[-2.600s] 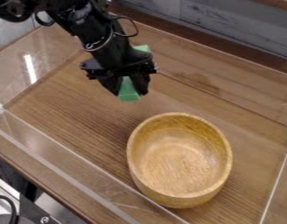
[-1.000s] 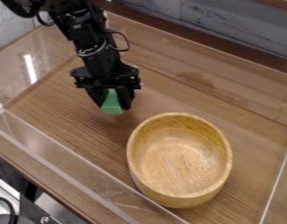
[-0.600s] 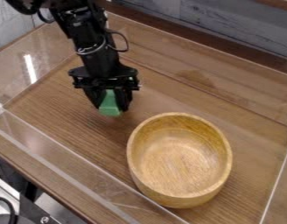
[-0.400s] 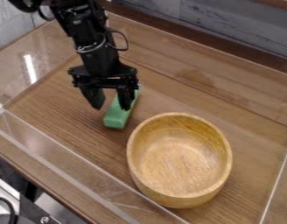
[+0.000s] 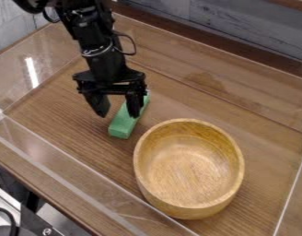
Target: Remove the green block from inside the brown bowl and put it on the table
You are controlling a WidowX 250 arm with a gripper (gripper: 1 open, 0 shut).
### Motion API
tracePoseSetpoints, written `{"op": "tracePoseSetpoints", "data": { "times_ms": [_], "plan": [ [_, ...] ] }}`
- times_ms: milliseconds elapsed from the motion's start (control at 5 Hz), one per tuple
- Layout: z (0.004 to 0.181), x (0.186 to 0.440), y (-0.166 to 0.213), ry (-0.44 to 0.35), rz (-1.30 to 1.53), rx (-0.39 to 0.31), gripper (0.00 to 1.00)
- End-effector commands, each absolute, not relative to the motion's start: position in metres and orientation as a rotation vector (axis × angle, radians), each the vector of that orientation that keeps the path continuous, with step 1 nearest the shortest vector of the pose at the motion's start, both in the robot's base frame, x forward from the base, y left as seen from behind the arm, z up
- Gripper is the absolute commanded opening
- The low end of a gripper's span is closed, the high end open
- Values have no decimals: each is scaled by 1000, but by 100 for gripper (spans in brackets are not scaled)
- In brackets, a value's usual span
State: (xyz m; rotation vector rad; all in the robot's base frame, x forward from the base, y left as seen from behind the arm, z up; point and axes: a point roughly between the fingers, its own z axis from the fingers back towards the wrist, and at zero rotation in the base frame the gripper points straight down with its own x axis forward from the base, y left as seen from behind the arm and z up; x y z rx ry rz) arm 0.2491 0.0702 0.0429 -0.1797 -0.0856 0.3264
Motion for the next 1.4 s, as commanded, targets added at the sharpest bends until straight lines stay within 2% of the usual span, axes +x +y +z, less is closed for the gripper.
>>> {"op": "tracePoseSetpoints", "data": {
  "times_ms": [0,200,400,1200],
  "plan": [
    [53,264,70,-132,318,-169,100],
    [49,265,67,-121,319,-170,100],
    [46,266,65,-110,320,-171,0],
    [51,262,67,-38,282,-163,0]
  ]
}}
